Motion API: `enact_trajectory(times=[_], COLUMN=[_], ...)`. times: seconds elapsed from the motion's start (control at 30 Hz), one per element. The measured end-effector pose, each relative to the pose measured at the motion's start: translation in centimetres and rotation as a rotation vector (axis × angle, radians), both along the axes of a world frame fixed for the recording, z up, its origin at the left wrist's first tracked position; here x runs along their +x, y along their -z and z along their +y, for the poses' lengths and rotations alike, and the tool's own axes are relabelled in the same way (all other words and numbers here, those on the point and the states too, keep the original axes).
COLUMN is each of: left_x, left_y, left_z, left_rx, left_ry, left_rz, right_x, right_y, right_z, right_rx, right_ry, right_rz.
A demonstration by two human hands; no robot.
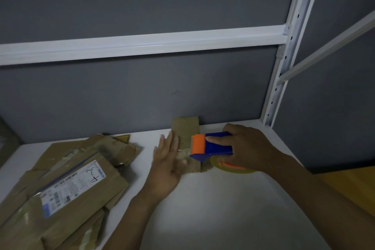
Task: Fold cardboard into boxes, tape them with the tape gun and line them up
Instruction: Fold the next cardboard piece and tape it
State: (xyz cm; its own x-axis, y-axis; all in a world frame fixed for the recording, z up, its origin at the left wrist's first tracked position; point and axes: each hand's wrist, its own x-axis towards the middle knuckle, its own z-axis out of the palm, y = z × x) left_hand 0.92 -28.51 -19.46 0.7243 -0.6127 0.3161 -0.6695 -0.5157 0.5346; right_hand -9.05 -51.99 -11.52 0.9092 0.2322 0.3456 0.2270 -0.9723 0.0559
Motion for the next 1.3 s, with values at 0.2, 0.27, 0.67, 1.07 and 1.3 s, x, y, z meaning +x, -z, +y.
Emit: enact_trajectory(times=[0.2, 0.27, 0.67, 1.07, 1.3], left_x=[1.0, 1.2, 1.8, 3.3, 2.9], left_y=[0.1, 0.0, -0.6, -0.7, -0.6], left_z=[-0.5, -0.2, -0.4, -0.6, -0.9], left_rx=[0.269, 0.257, 0.346, 0.419, 0.420], left_ry=[0.080, 0.071, 0.005, -0.014, -0.007], left_rz=[-0.347, -0.357, -0.485, -0.402, -0.423], right_x=[0.4, 0.4, 0.1, -1.9, -1.3], right_y=[-0.9, -1.2, 1.1, 1.4, 1.9], right_z=[0.4, -0.1, -0.5, -2.0, 0.6], right_rx=[0.006, -0.005, 0.078, 0.100, -0.029], right_ry=[0.052, 0.085, 0.091, 0.139, 0.147], right_rz=[0.107, 0.181, 0.166, 0.216, 0.148])
